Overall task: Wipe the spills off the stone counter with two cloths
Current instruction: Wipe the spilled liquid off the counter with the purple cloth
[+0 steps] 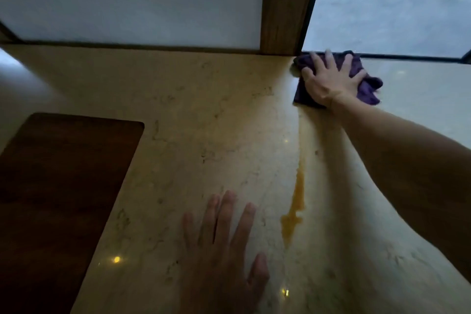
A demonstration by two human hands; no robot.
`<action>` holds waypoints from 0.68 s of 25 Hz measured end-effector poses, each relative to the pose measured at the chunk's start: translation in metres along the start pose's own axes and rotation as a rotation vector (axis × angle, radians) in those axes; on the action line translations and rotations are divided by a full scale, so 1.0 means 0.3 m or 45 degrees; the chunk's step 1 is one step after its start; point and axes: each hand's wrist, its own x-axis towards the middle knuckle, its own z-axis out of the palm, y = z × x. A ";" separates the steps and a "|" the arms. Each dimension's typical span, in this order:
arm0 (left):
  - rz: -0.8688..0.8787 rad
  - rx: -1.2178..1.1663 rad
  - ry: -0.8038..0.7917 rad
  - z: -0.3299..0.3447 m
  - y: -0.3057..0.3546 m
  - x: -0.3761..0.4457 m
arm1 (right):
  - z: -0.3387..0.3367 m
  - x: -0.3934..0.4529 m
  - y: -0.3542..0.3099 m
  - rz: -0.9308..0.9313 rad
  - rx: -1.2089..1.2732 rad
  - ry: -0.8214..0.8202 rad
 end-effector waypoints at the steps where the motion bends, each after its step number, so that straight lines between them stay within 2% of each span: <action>1: 0.001 -0.003 0.007 0.004 -0.002 -0.001 | 0.000 0.031 -0.003 -0.074 -0.020 -0.020; 6: 0.002 -0.012 -0.070 -0.002 -0.001 -0.008 | -0.012 0.036 -0.006 -0.282 -0.063 -0.034; 9: -0.013 -0.048 -0.141 -0.018 0.003 -0.009 | 0.001 -0.071 -0.010 -0.418 -0.100 -0.057; 13: -0.019 -0.256 -0.108 -0.053 -0.008 -0.034 | 0.055 -0.365 -0.034 -0.581 -0.118 -0.051; 17: -0.086 -0.644 0.073 -0.064 -0.016 -0.026 | 0.102 -0.753 0.000 -0.666 -0.112 -0.069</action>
